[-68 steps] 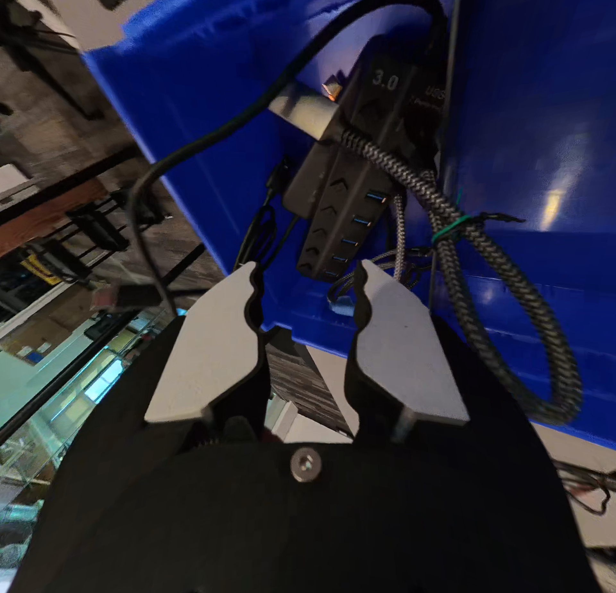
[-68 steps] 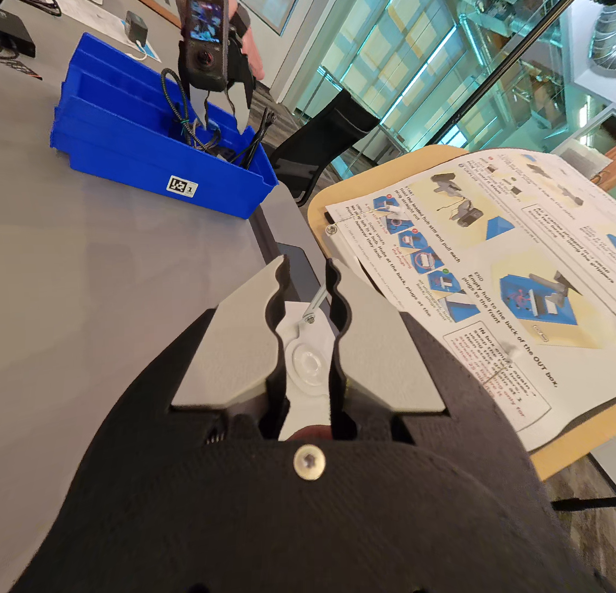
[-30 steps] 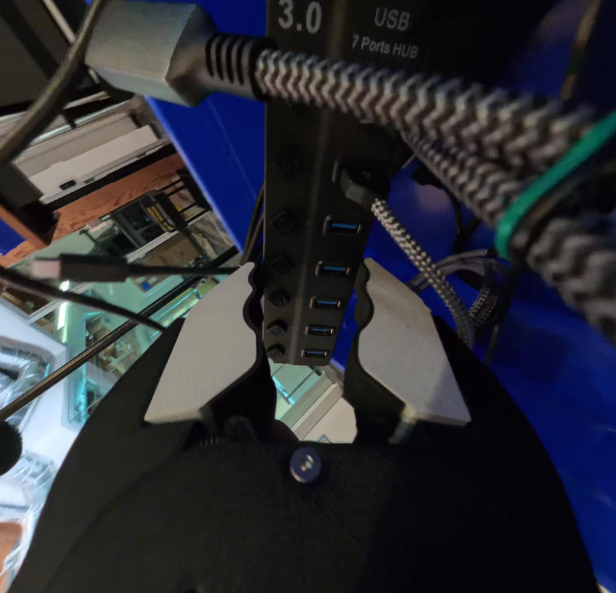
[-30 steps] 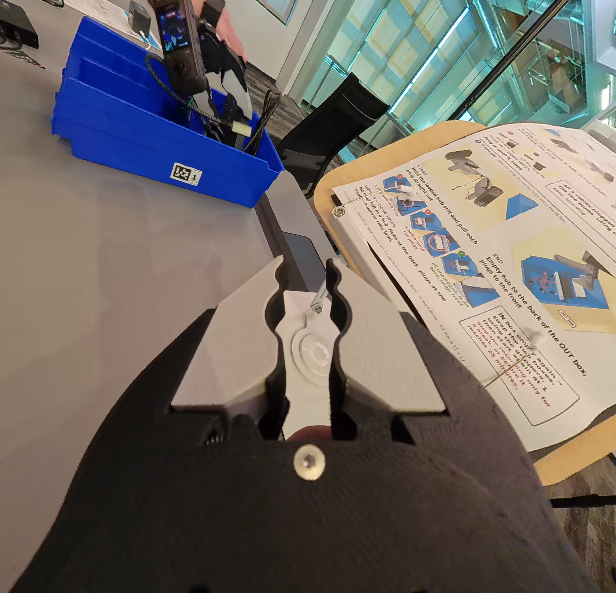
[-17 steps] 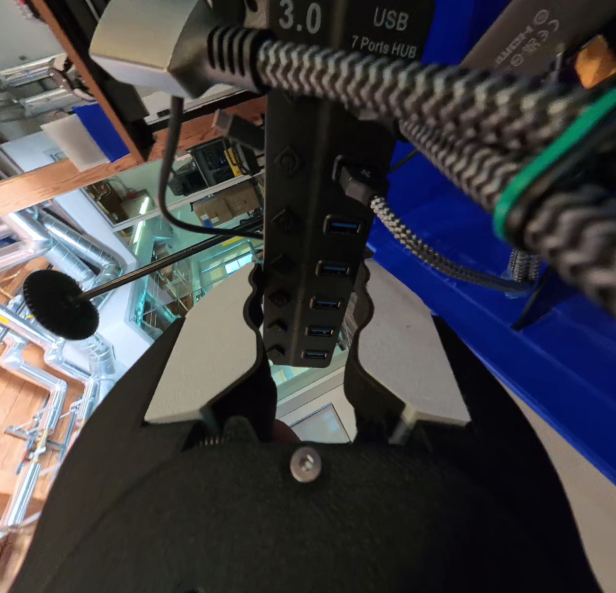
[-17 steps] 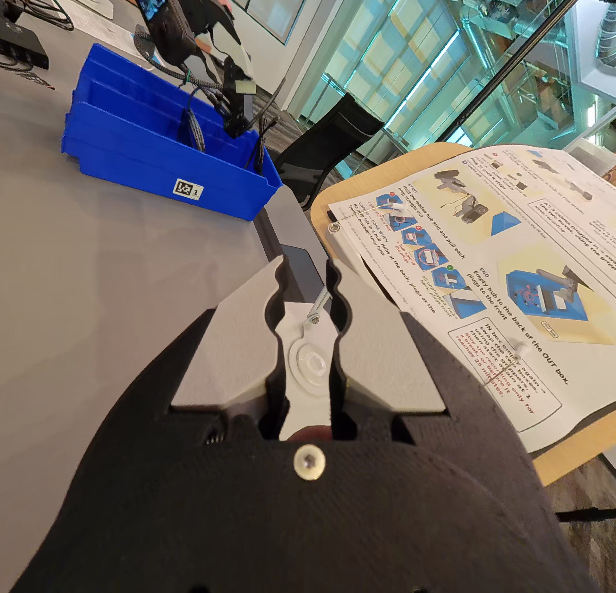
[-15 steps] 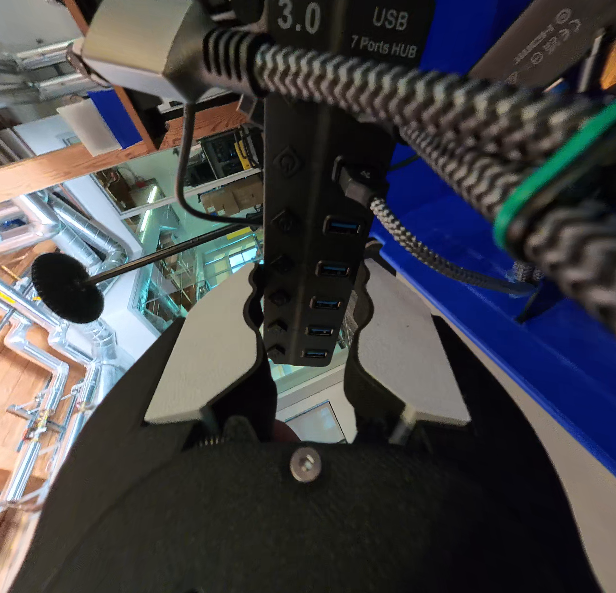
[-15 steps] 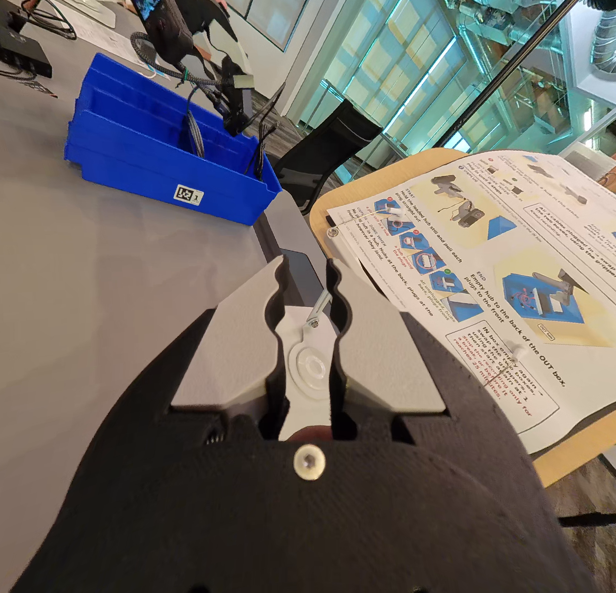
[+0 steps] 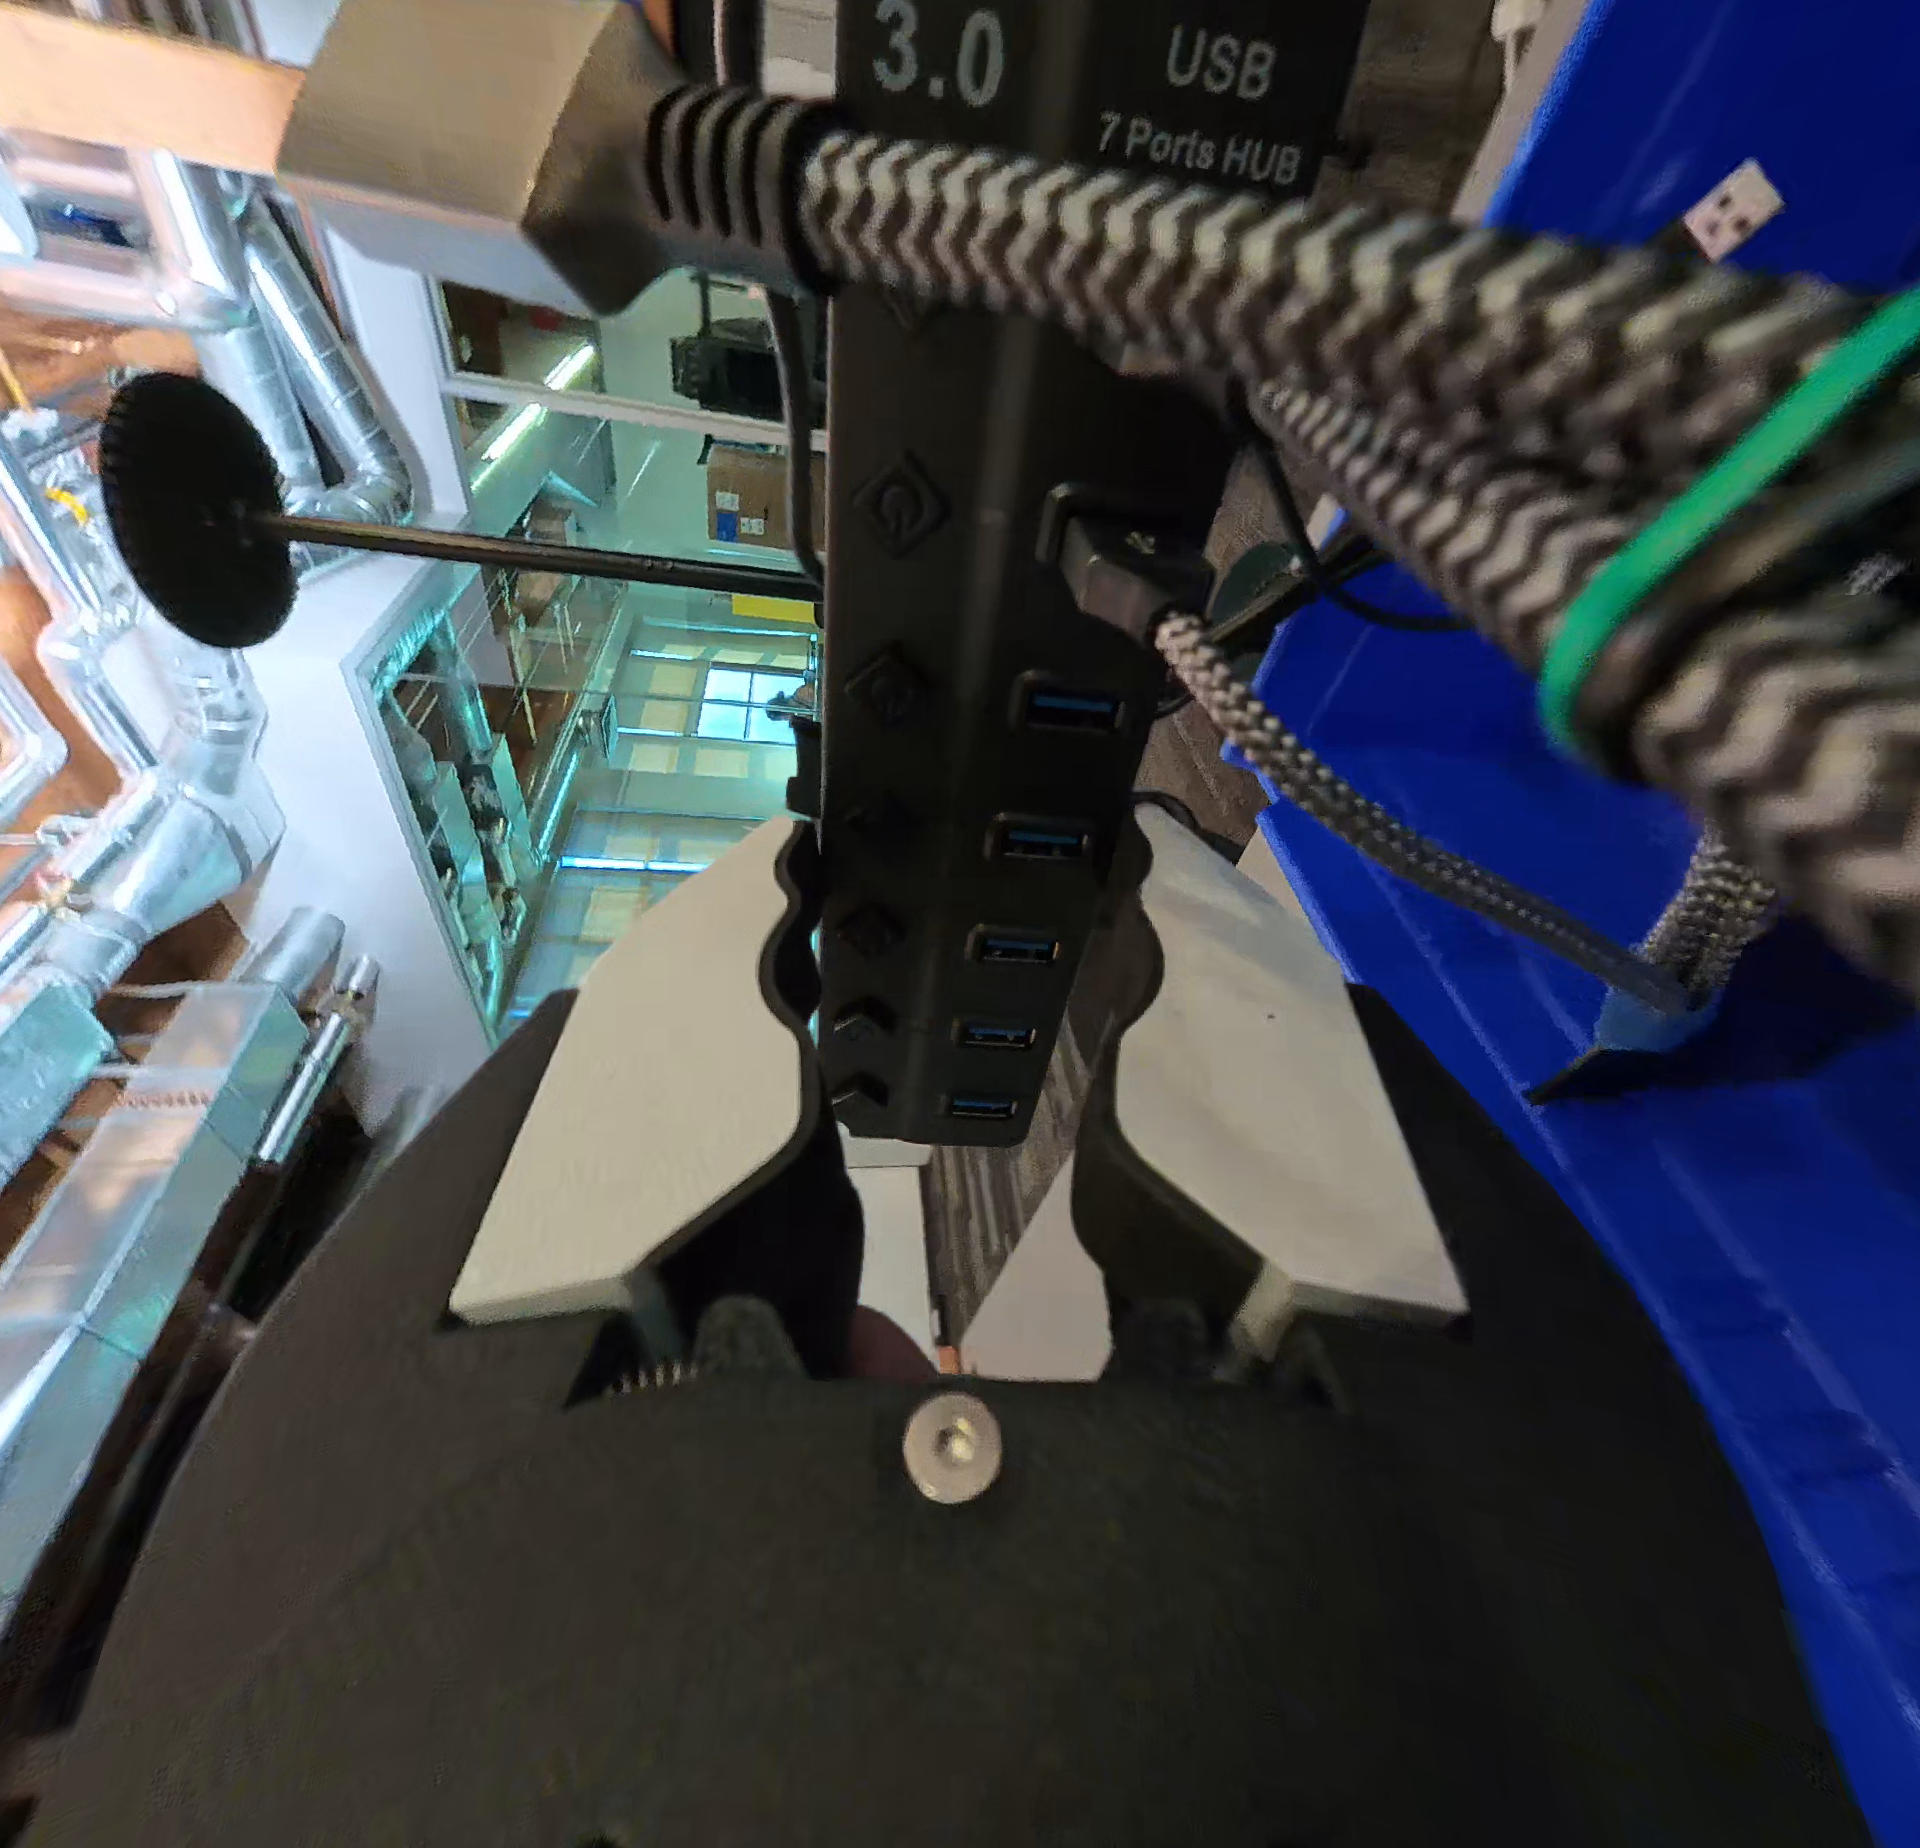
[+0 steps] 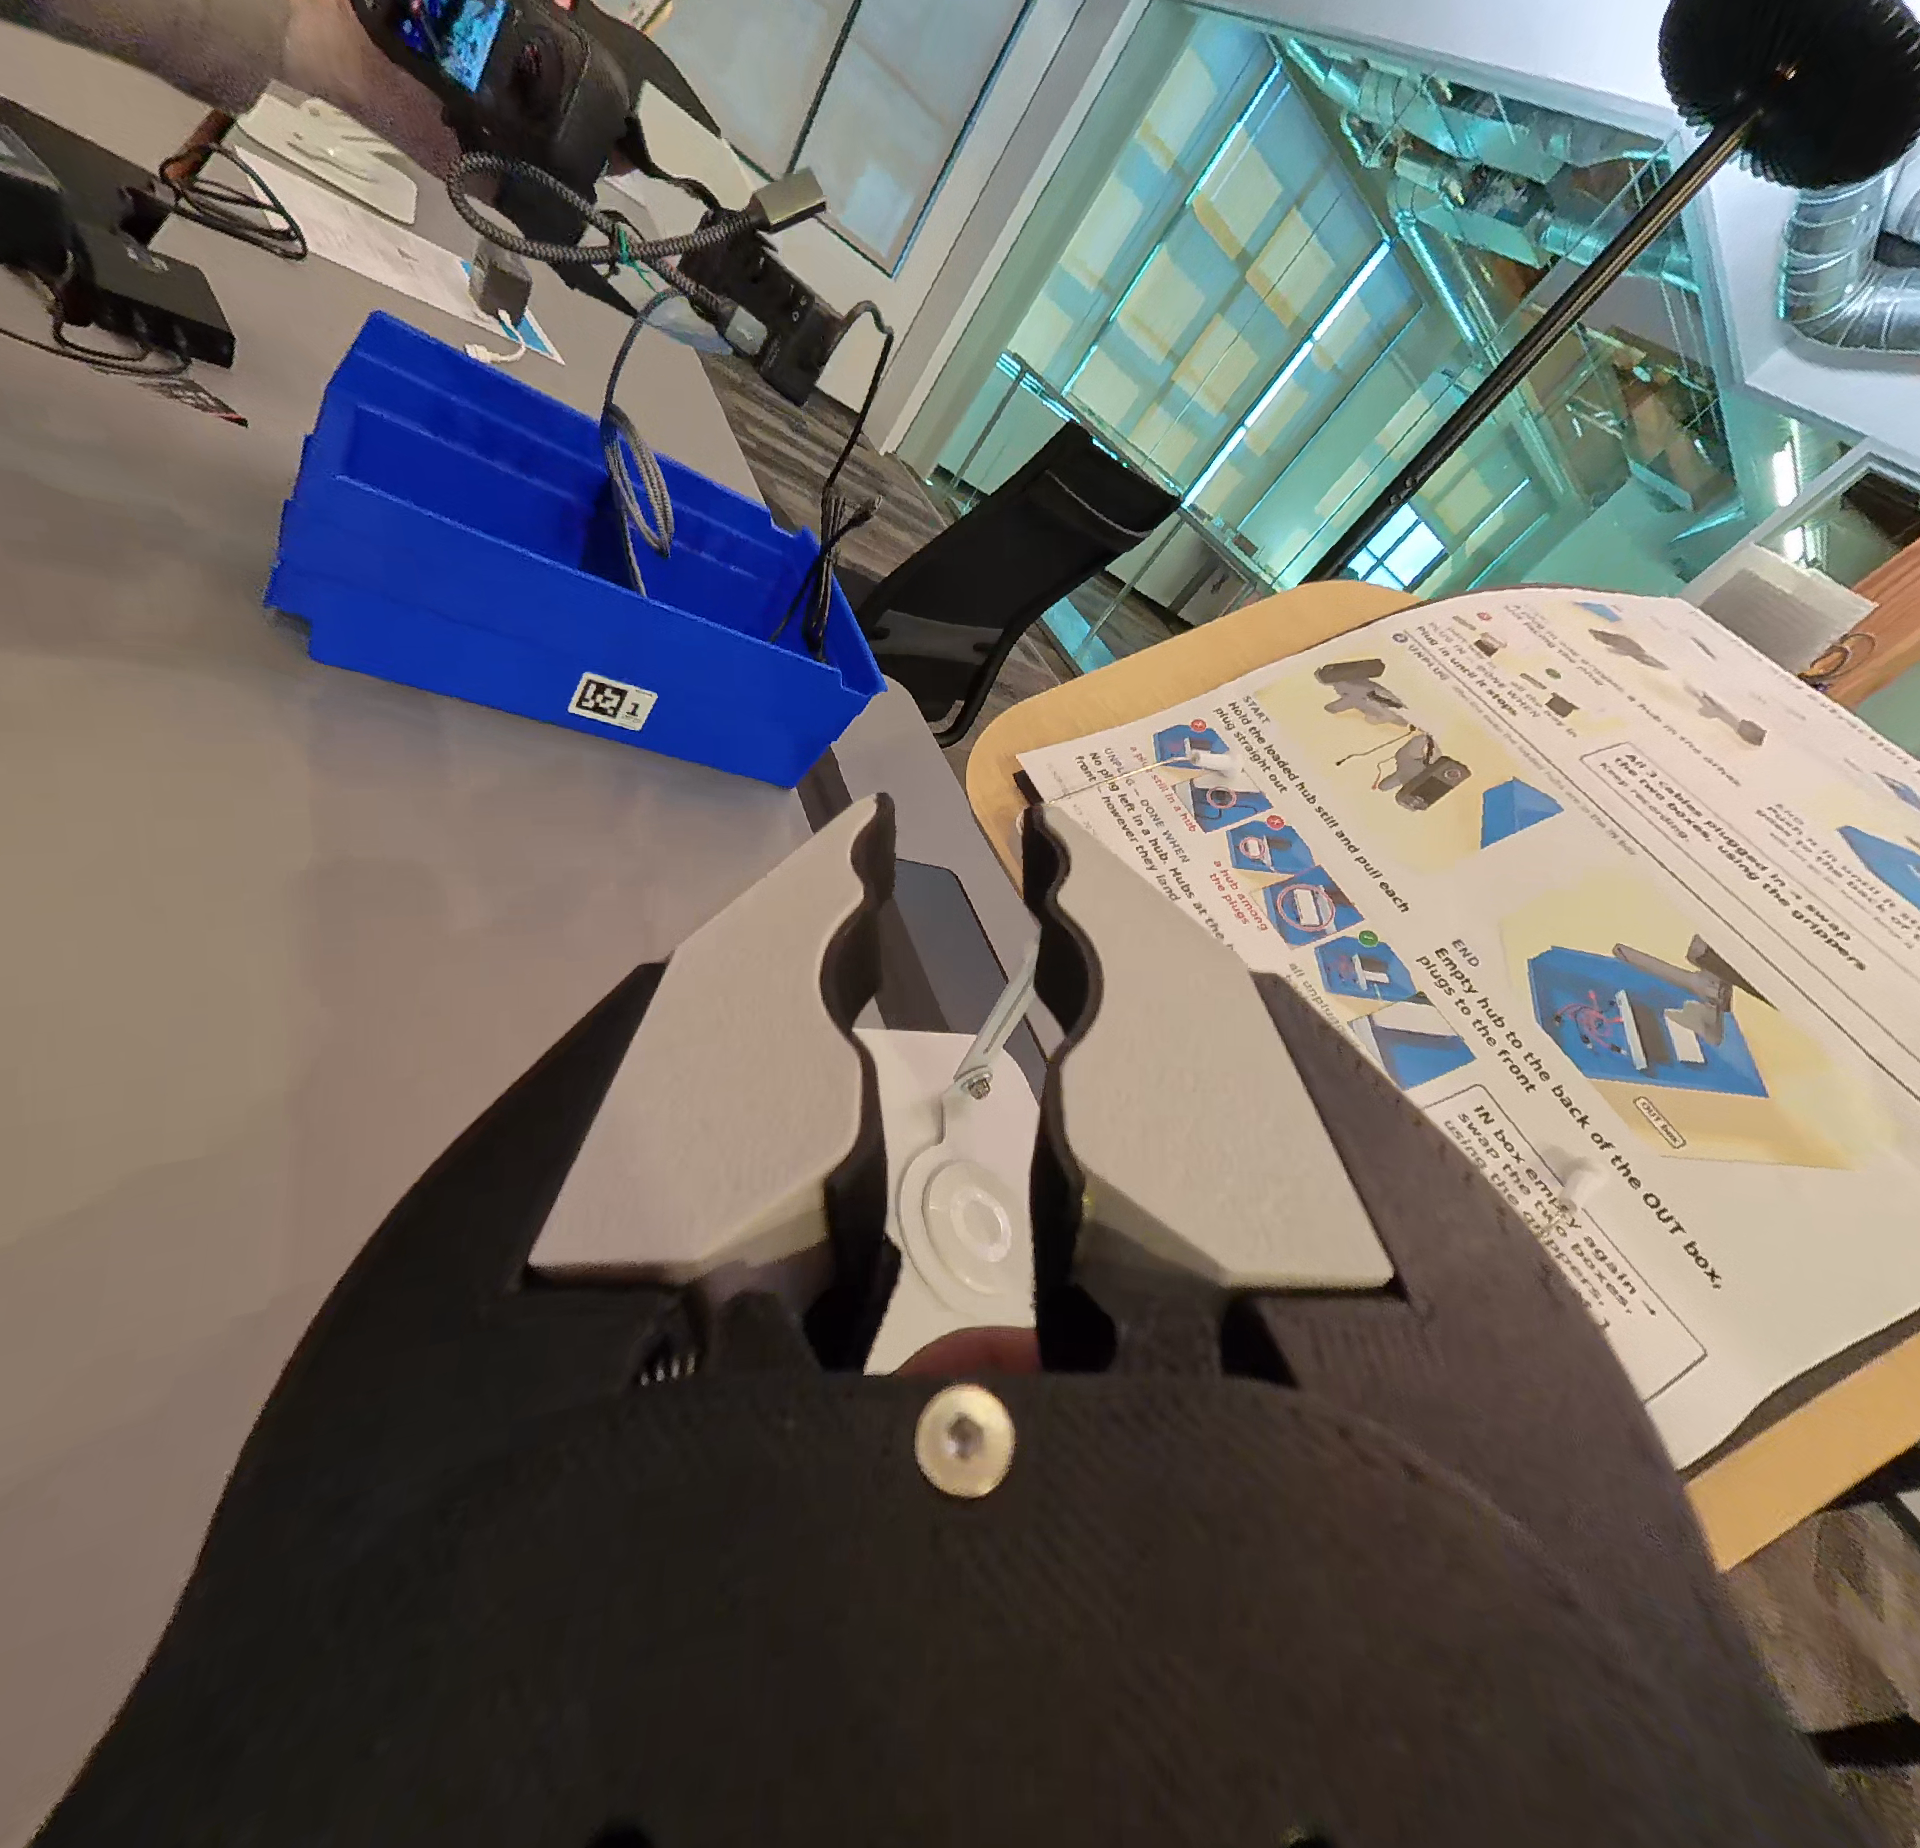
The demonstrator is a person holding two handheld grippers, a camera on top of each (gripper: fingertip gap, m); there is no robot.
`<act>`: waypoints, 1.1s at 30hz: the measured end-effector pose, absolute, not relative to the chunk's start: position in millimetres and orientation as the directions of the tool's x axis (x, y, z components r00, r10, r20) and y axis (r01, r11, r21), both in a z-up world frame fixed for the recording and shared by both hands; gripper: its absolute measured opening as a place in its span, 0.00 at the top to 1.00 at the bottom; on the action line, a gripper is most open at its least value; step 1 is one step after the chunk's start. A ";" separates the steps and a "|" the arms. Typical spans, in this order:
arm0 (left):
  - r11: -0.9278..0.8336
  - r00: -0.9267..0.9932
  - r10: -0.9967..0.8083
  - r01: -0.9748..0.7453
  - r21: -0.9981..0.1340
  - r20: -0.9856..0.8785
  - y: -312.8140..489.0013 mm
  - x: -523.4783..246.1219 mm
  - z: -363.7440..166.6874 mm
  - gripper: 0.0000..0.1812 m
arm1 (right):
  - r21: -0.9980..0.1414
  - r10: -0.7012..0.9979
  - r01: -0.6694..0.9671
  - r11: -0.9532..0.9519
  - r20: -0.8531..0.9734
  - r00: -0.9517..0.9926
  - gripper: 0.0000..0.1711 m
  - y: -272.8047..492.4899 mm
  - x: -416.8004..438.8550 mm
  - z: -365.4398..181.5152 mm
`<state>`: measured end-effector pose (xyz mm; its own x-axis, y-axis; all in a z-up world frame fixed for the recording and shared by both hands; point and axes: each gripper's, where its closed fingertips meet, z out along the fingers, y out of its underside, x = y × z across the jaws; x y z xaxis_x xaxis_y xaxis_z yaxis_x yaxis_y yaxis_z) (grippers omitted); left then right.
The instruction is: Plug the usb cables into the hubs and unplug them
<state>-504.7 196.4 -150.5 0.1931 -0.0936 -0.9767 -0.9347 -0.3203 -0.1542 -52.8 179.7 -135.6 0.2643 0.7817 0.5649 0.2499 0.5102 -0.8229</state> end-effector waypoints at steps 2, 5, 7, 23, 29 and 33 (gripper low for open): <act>-0.322 0.256 -0.045 -0.919 -0.229 -0.966 192.6 -504.1 -141.6 0.70 | -0.826 0.783 0.240 0.510 0.561 0.268 0.86 178.9 -52.7 -133.2; -0.319 0.313 0.010 -0.899 -0.299 -0.950 186.8 -503.1 -129.2 0.71 | -0.838 0.792 0.214 0.502 0.544 0.277 0.85 177.2 -53.8 -128.2; -0.310 0.335 0.033 -0.892 -0.328 -0.942 184.0 -499.8 -123.5 0.71 | -0.844 0.798 0.195 0.499 0.536 0.276 0.85 174.4 -56.3 -125.2; -0.208 0.509 0.175 -0.818 -0.537 -0.843 177.3 -469.3 -72.9 0.71 | -0.843 0.805 0.158 0.514 0.538 0.249 0.85 160.6 -65.8 -117.4; -0.202 0.497 0.216 -0.819 -0.537 -0.840 175.7 -466.3 -43.7 0.71 | -0.842 0.803 0.146 0.519 0.539 0.255 0.85 158.8 -63.1 -111.7; -0.190 0.499 0.242 -0.817 -0.545 -0.832 173.1 -461.7 -20.6 0.71 | -0.842 0.801 0.136 0.521 0.538 0.262 0.85 157.2 -61.7 -106.7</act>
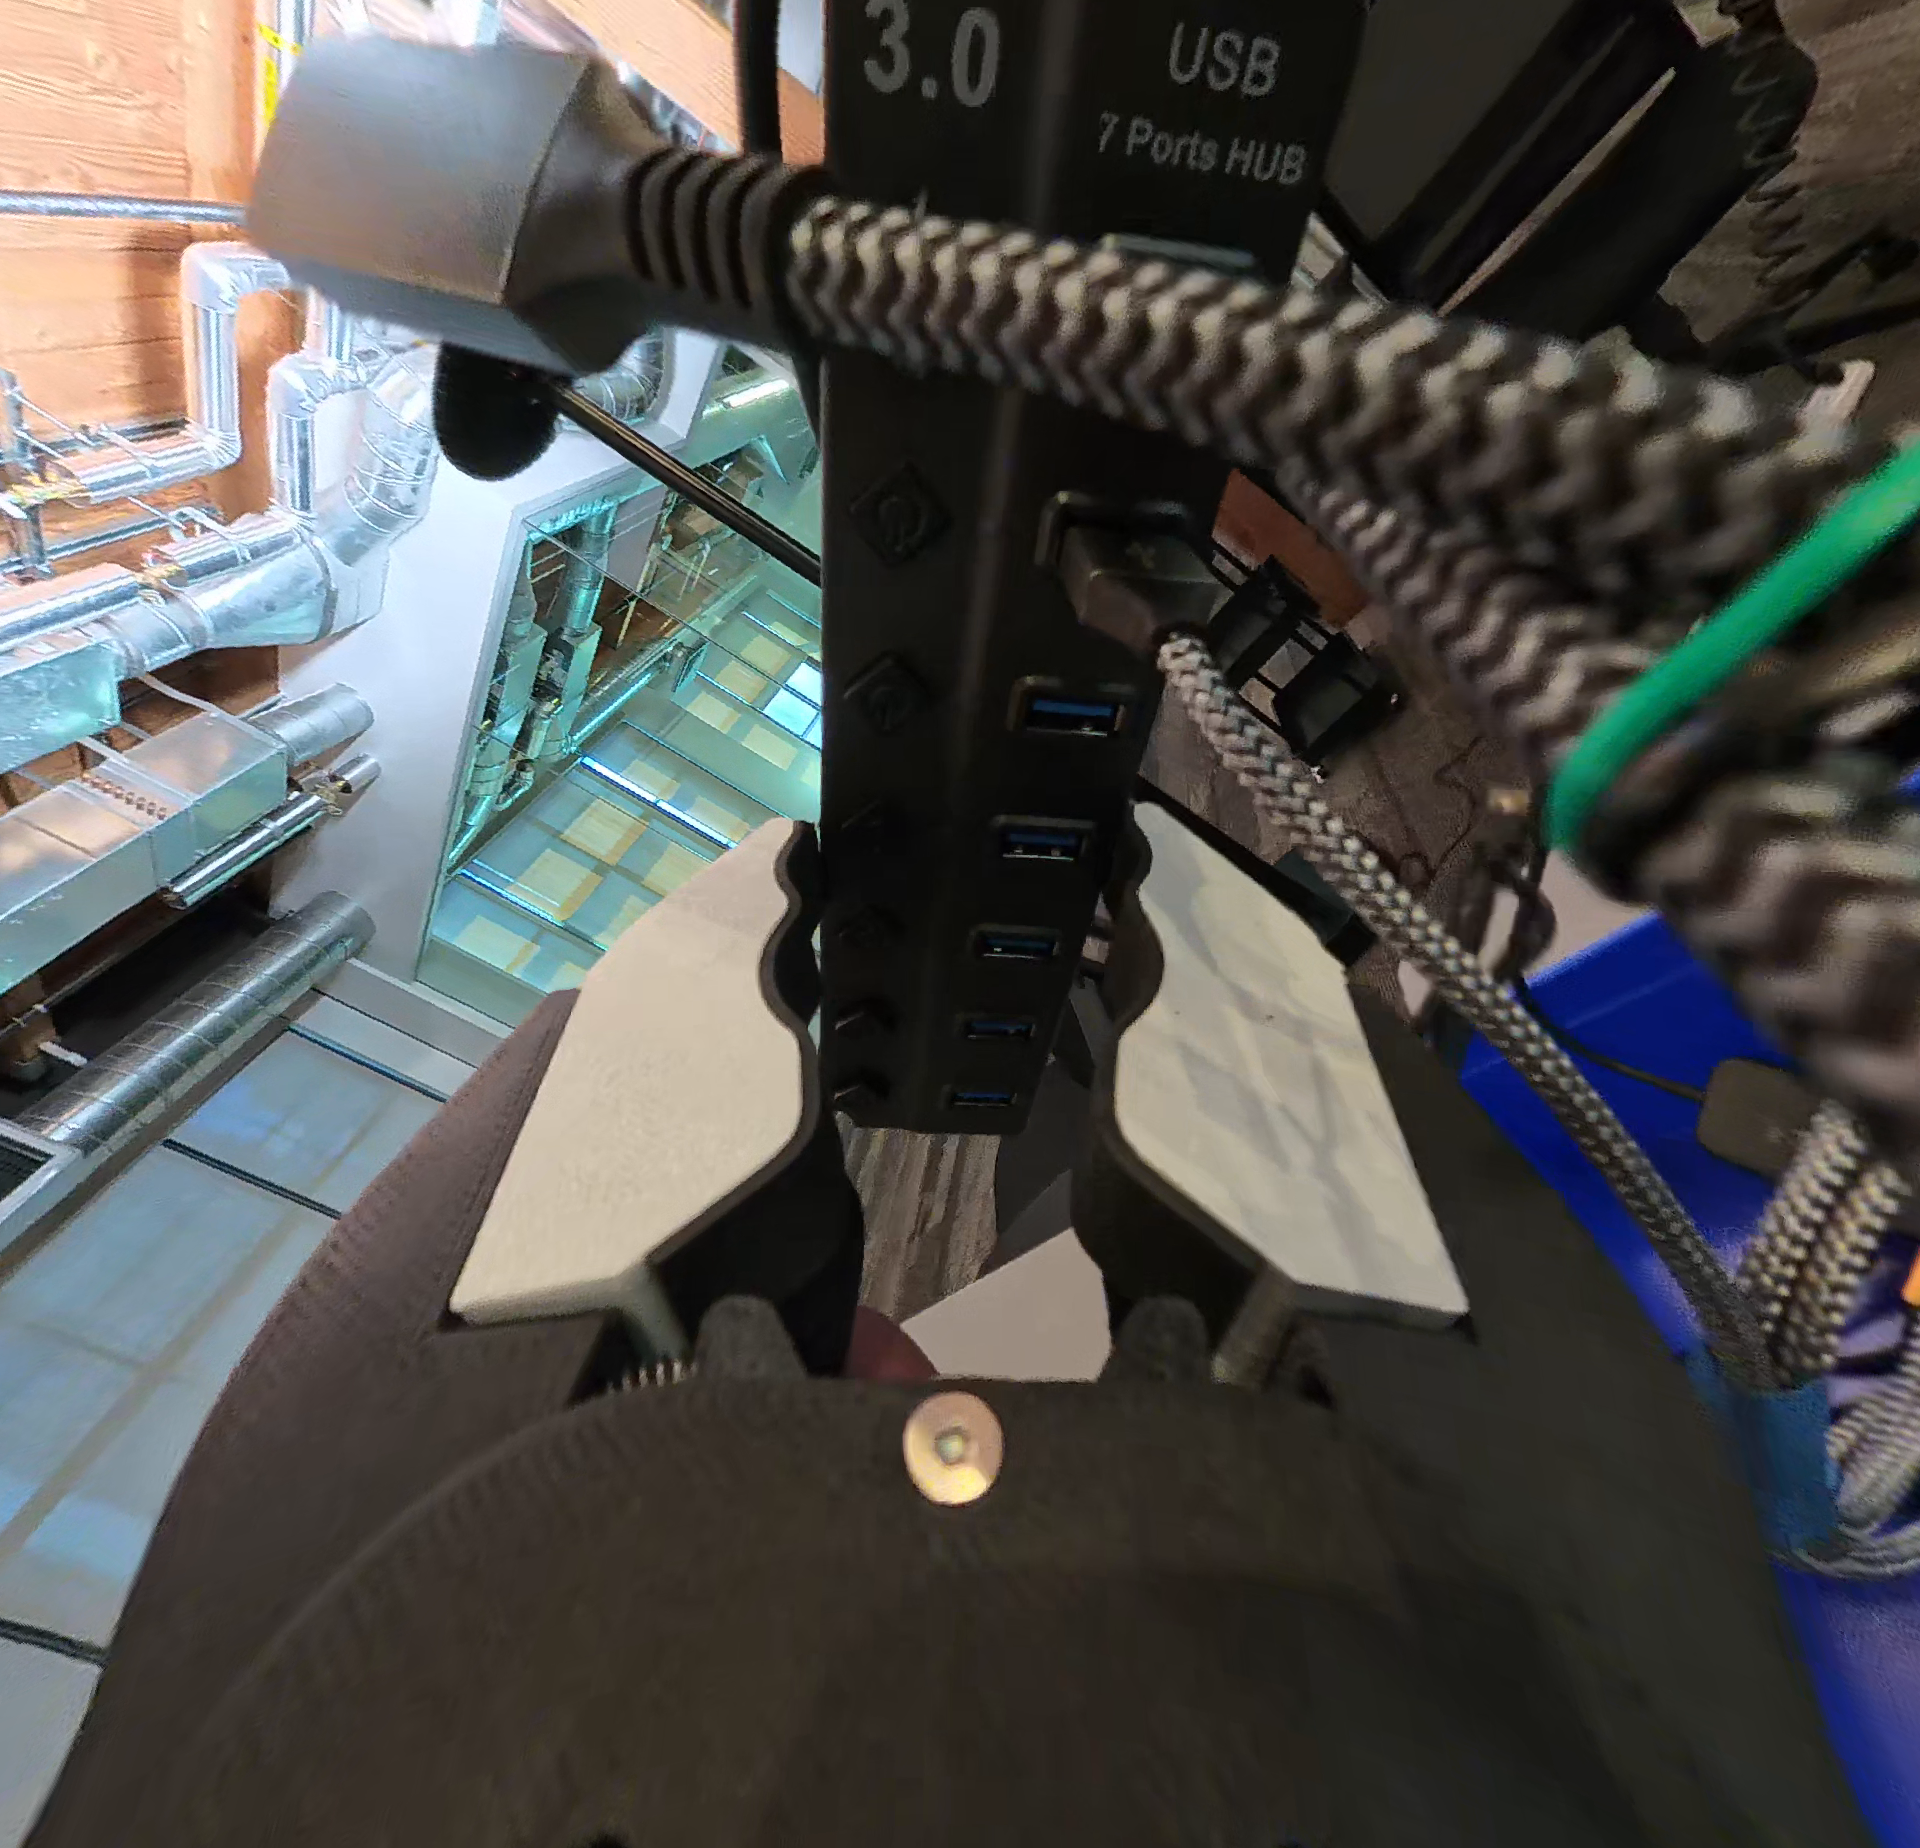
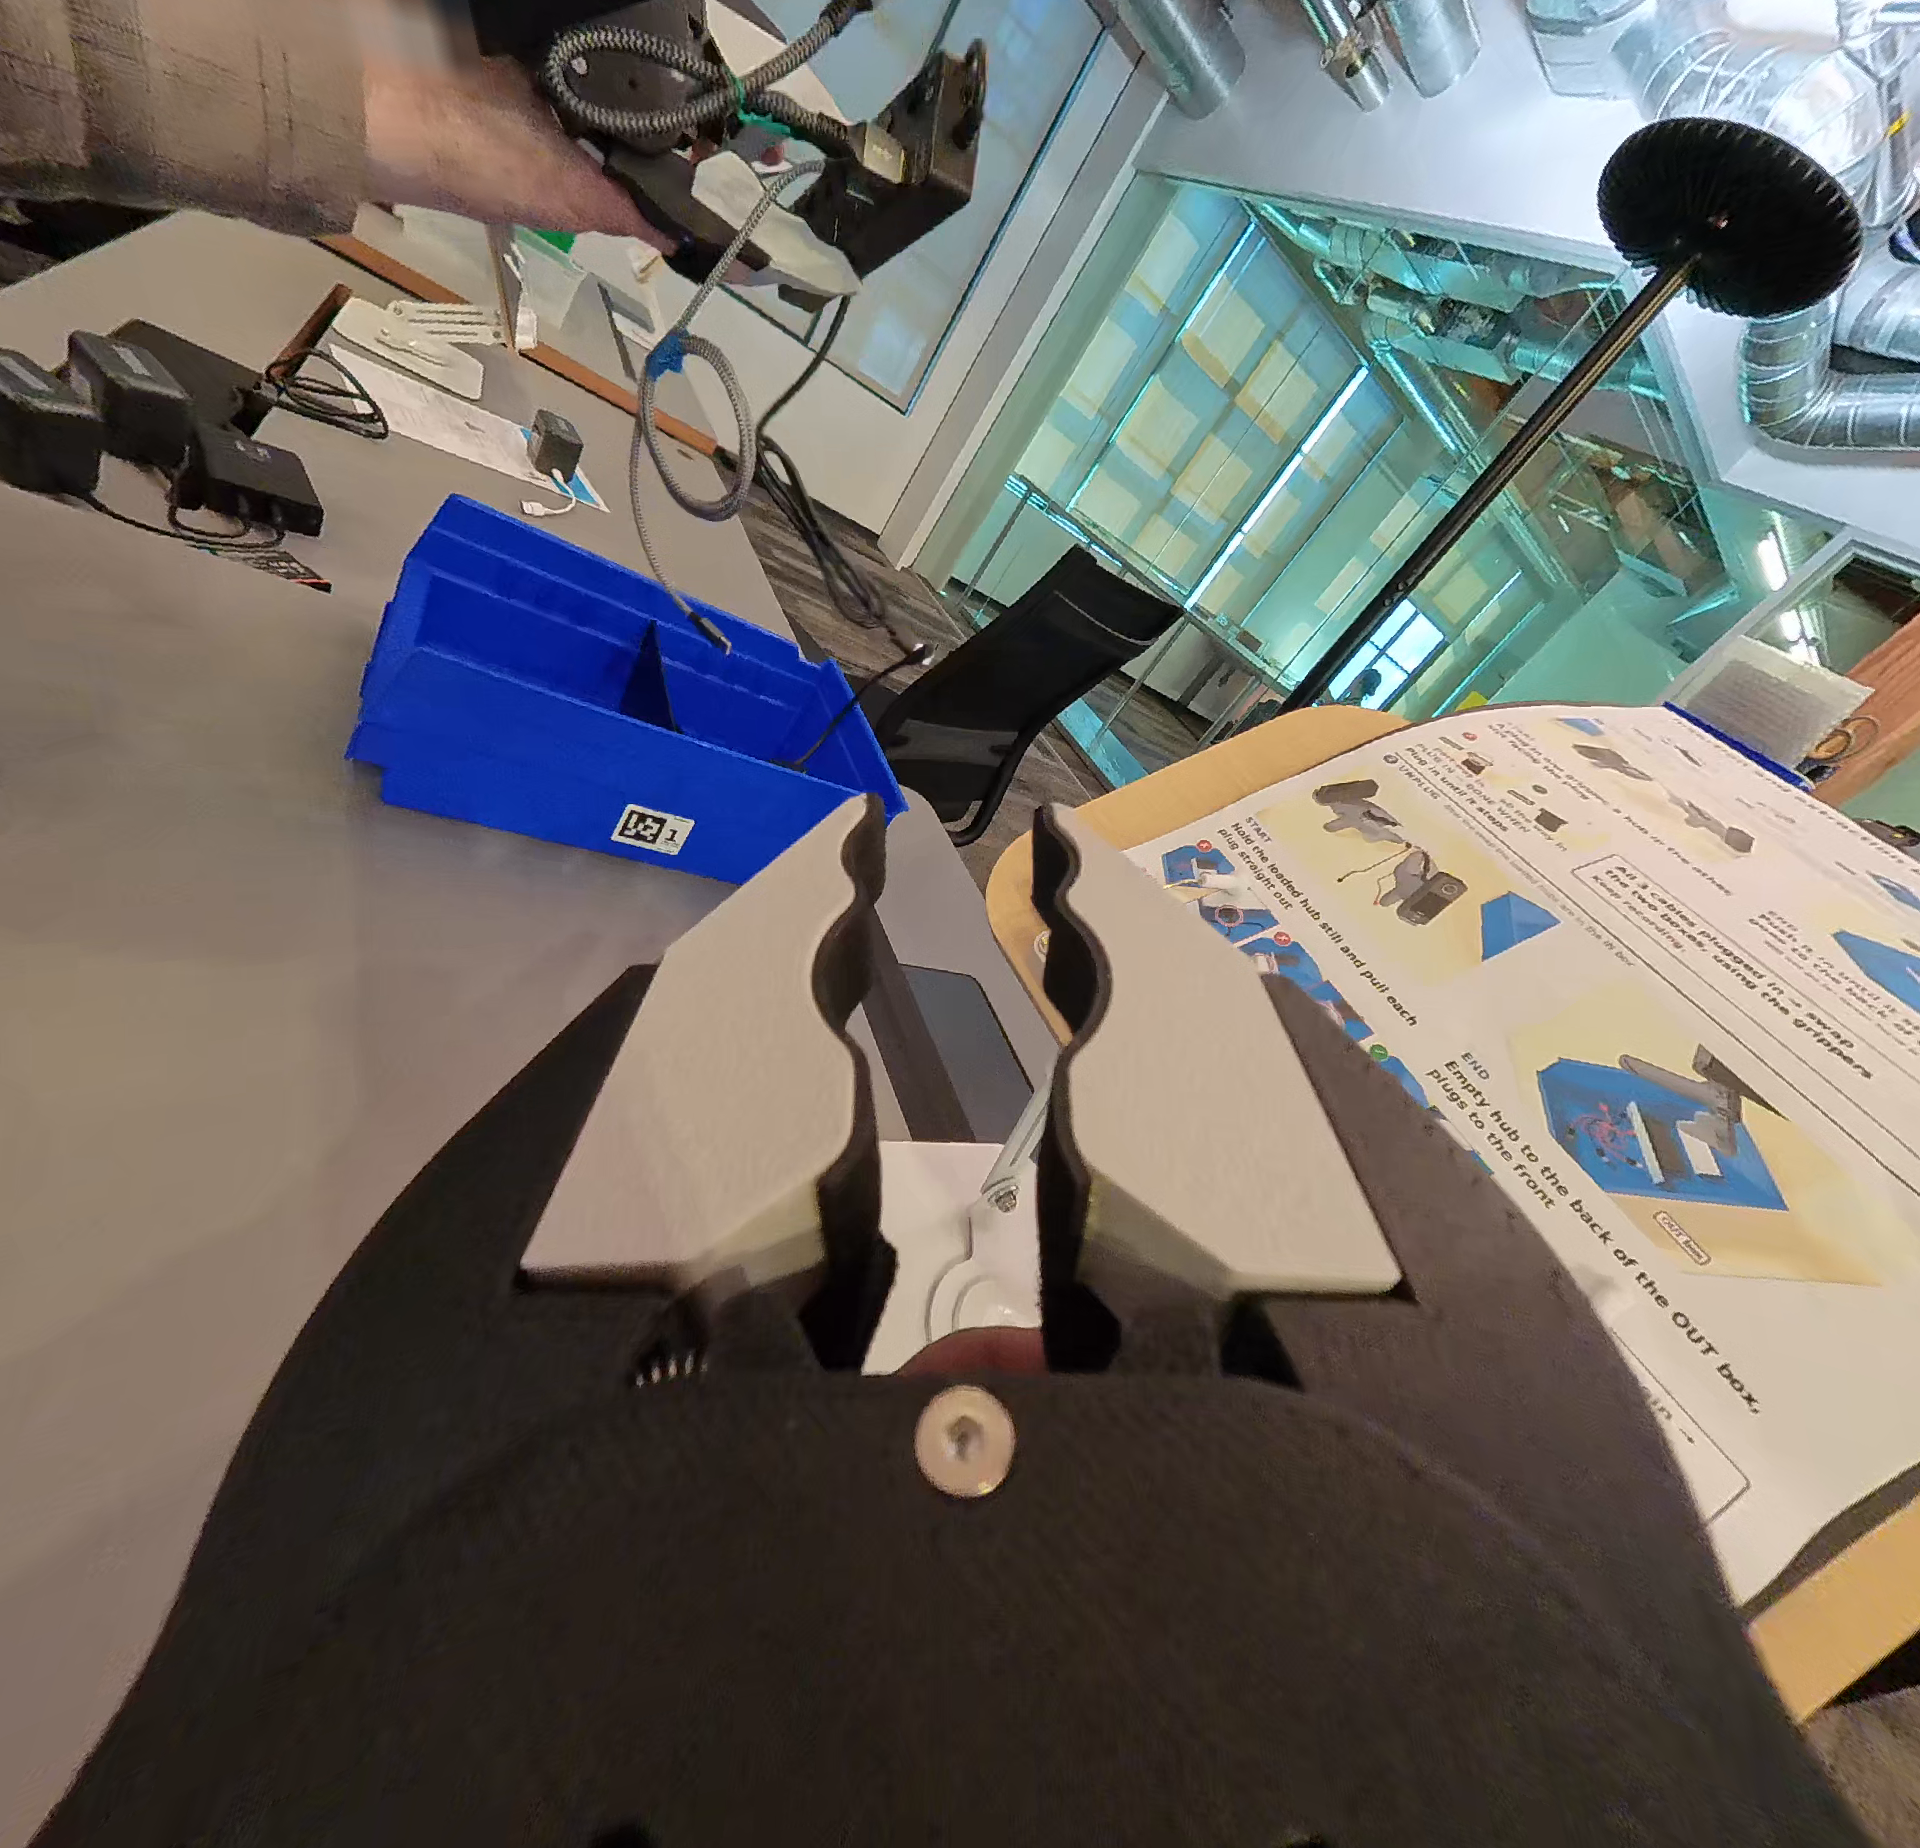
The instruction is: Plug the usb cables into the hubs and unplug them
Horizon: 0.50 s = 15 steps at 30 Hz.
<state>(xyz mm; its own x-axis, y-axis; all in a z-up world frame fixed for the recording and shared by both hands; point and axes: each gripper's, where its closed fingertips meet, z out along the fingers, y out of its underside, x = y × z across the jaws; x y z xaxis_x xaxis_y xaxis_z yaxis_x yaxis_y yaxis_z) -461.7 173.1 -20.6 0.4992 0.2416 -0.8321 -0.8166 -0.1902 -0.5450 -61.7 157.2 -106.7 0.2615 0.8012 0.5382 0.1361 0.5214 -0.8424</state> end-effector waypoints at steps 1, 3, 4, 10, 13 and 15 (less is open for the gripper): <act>-0.182 0.504 0.248 -0.815 -0.550 -0.828 172.0 -459.2 -14.3 0.71 | -0.844 0.802 0.132 0.520 0.535 0.264 0.85 157.0 -61.1 -105.3; -0.168 0.513 0.258 -0.811 -0.561 -0.819 169.1 -452.6 -2.8 0.71 | -0.853 0.808 0.124 0.508 0.521 0.275 0.85 158.1 -60.3 -102.5; -0.154 0.520 0.266 -0.808 -0.568 -0.812 167.3 -447.8 2.8 0.71 | -0.858 0.813 0.117 0.500 0.512 0.277 0.85 158.0 -60.2 -101.0; -0.081 0.537 0.272 -0.814 -0.576 -0.798 156.1 -401.7 17.2 0.71 | -0.900 0.861 0.001 0.436 0.417 0.292 0.84 149.1 -65.2 -81.3; -0.026 0.560 0.262 -0.810 -0.586 -0.786 150.6 -368.4 14.6 0.71 | -0.919 0.895 -0.105 0.379 0.335 0.295 0.82 141.0 -69.4 -65.1; 0.004 0.570 0.242 -0.810 -0.587 -0.785 148.1 -343.0 8.7 0.71 | -0.923 0.914 -0.183 0.338 0.276 0.297 0.80 135.6 -71.3 -53.3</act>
<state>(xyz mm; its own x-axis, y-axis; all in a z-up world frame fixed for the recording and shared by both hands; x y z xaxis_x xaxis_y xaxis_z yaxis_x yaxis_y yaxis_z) -343.0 148.1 8.7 0.5704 0.2415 -0.7851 -0.8096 0.0043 -0.5869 -71.3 135.6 -53.3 0.2966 0.9142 0.2761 -0.1834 0.3383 -0.9230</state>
